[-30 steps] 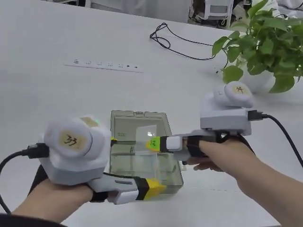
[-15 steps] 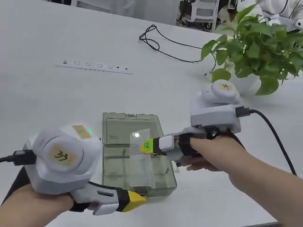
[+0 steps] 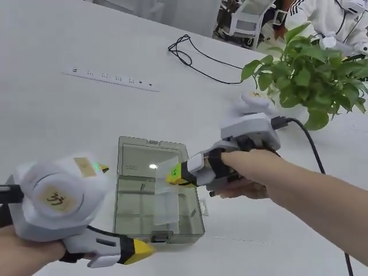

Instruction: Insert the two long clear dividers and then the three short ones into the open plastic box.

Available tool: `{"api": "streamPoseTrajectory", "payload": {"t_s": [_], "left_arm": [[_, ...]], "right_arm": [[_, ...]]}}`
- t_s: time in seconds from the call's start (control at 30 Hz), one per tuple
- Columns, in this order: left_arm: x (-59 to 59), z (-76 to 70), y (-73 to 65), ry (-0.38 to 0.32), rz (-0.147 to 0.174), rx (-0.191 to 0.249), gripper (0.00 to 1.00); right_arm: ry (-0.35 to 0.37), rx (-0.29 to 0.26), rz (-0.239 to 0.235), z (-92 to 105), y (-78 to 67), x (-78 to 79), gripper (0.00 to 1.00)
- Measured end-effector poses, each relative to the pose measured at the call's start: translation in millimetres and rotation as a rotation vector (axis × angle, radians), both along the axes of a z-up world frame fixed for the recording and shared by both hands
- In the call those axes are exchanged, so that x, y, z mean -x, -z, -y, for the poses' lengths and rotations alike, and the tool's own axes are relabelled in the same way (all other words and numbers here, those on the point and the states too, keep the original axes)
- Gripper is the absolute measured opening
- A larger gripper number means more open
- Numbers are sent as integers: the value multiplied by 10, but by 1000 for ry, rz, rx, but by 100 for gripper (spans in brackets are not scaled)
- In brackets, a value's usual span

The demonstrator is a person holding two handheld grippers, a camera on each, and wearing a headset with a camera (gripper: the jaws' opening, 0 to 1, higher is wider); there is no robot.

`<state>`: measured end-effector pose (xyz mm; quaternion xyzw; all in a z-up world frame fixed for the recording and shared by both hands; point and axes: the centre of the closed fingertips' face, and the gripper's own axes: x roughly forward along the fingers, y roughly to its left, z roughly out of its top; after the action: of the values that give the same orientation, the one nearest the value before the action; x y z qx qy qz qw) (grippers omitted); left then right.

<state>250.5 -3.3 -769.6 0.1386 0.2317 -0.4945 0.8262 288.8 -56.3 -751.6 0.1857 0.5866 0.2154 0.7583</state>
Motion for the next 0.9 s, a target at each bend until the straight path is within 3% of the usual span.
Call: {"api": "streamPoseTrajectory", "payload": {"t_s": [0.07,0.1,0.3,0.7,0.9], "left_arm": [[5,-16,16,5,4,-7,100],[10,-23,24,7,4,-11,100],[15,-27,29,2,0,1,99],[64,-25,100,-3,-17,15,98],[88,-45,131,-6,-28,21,97]], "right_arm": [[11,-11,-31,-37,13,-18,2],[28,-16,-83,-61,23,8,2],[35,15,-149,-148,105,-31,2],[17,112,-209,-72,265,-9,2],[-18,151,-202,-96,279,44,2]]}}
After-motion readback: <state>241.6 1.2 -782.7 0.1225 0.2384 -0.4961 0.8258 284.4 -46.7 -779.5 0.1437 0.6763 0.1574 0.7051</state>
